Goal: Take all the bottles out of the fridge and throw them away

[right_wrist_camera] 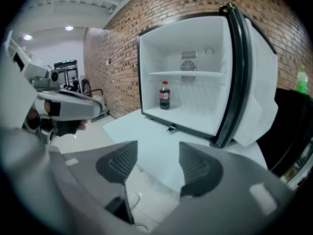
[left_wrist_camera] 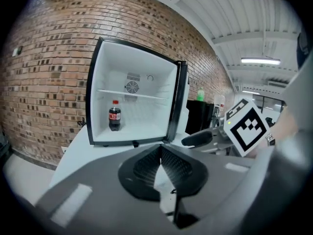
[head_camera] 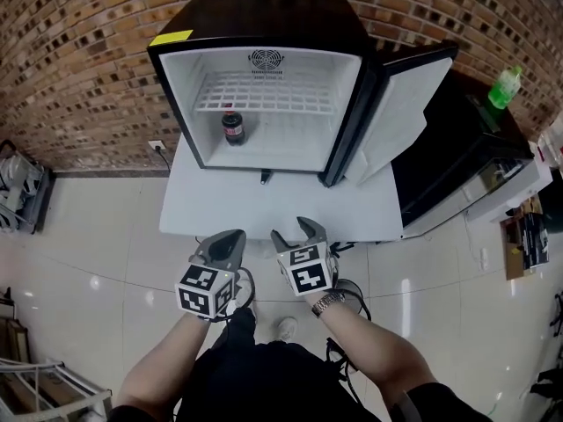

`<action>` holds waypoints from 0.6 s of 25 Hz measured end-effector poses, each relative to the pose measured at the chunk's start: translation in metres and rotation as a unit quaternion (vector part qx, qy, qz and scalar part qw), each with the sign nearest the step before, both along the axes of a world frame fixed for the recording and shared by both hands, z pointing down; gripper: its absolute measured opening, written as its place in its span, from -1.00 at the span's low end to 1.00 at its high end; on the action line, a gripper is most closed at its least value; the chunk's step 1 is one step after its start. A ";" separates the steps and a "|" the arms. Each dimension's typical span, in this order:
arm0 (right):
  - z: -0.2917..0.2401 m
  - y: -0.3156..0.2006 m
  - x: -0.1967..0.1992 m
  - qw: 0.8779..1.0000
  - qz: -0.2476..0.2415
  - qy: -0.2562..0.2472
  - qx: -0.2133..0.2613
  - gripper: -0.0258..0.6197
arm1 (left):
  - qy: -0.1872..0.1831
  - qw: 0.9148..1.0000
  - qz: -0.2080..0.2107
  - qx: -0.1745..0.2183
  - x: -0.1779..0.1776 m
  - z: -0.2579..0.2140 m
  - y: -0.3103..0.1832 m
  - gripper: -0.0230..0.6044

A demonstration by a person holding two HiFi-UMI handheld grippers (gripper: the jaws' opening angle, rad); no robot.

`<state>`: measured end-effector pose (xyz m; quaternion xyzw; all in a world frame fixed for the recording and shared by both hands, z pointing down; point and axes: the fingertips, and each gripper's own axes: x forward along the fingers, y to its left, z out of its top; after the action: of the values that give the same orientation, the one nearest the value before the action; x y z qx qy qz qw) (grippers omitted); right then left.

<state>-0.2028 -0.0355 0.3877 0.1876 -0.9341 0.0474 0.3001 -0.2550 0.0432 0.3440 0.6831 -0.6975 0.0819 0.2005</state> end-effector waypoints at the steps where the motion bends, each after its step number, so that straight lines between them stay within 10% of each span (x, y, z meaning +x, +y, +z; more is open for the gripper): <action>1: -0.004 -0.003 -0.012 1.000 -0.002 -0.002 0.002 -0.09 | 0.000 1.000 -0.005 0.002 -0.010 -0.002 0.000 -0.91; 15: -0.024 -0.055 -0.154 1.000 -0.010 -0.016 0.010 -0.09 | 0.007 1.000 -0.014 0.000 -0.114 0.000 -0.025 -0.92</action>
<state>-0.3564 -0.0902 0.3641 0.1805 -0.9409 0.0384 0.2841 -0.3690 0.0179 0.3439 0.6737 -0.7058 0.0743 0.2061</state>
